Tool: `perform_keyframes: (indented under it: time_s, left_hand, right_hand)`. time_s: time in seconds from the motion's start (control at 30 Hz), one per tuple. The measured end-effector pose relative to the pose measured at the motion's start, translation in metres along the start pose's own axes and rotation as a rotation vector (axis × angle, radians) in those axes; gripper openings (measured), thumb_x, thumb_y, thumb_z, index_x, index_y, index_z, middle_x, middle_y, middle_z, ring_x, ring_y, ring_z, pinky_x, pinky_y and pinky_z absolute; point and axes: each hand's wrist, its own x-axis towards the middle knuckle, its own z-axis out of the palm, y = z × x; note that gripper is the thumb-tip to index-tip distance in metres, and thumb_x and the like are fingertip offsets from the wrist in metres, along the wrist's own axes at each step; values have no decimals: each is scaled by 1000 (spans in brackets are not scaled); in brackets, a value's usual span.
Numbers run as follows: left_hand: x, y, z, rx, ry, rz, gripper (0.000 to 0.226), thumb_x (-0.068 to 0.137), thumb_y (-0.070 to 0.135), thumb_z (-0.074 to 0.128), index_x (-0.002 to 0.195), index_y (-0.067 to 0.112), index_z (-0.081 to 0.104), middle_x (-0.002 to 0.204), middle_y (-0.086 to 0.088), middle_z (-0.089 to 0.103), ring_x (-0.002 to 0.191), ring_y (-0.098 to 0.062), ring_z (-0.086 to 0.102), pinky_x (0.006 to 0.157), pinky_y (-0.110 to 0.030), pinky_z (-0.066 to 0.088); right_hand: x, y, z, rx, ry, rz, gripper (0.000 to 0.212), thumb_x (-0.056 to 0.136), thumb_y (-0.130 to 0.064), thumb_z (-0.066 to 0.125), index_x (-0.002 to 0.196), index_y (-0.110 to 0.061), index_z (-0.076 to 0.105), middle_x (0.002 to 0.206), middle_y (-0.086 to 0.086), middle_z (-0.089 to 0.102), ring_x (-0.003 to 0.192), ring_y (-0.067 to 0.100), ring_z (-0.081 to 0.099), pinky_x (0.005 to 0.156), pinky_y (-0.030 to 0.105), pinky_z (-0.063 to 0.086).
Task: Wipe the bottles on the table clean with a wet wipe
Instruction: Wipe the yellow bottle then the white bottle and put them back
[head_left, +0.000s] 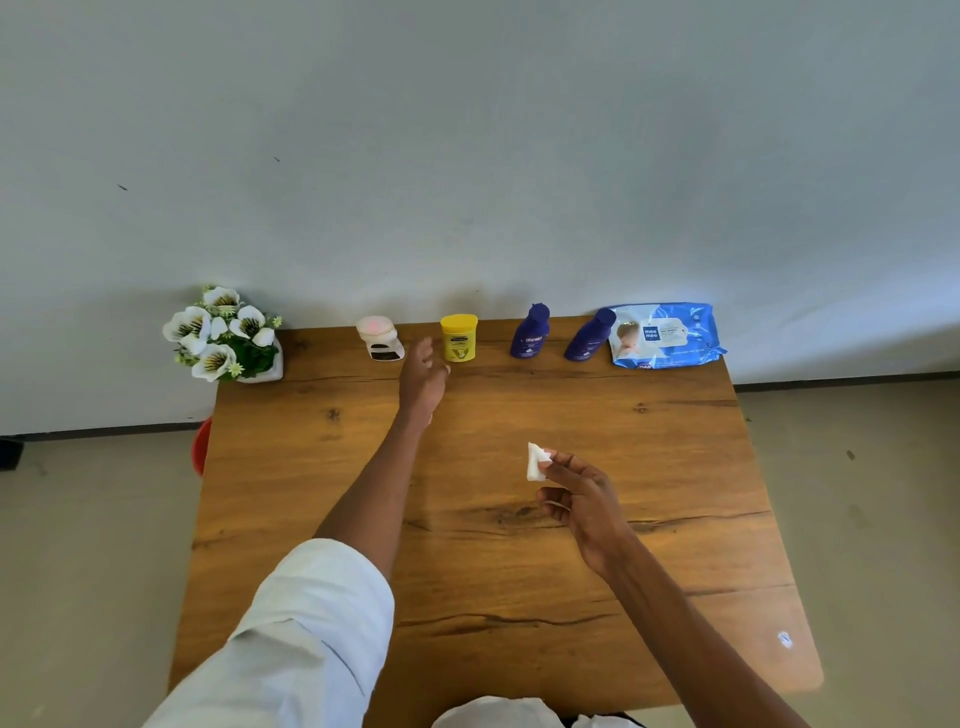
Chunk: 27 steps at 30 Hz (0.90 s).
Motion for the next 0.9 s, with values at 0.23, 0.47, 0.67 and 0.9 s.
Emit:
perform_keyframes:
  time_s: [0.23,0.47,0.67,0.9]
  left_hand:
    - [-28,-35,-31,-310,503,-57,40,90,33,74,120,14,57,115,-5,66,101,-20,65,75,-27,54]
    - [46,-37,-68,-3,222,40,95,72,34,86,152,23,35,153,-3,45,139,-25,44,111,-51,41]
    - [66,-32,-63,248,285,35,64,74,50,79,127,21,57,126,-4,64,117,-32,58,95,-54,49]
    - [37,-30,-63,4,248,117,60,83,33,79,134,15,52,127,-2,64,114,-21,60,94,-39,51]
  right_hand:
    - [4,11,19,-7,-11,26,15,91,-10,67,105,-14,70,90,4,66,68,17,60,61,31,44]
    - [2,19,31,-39,-34,22,14,92,-9,66,105,-12,71,87,4,67,66,17,59,61,30,46]
    - [-3,24,34,-83,-18,3,14,93,-8,63,103,-13,72,84,1,69,63,14,59,63,29,43]
    - [-10,29,38,-108,-19,-5,17,93,-8,64,107,-11,72,85,3,69,63,14,60,62,29,42]
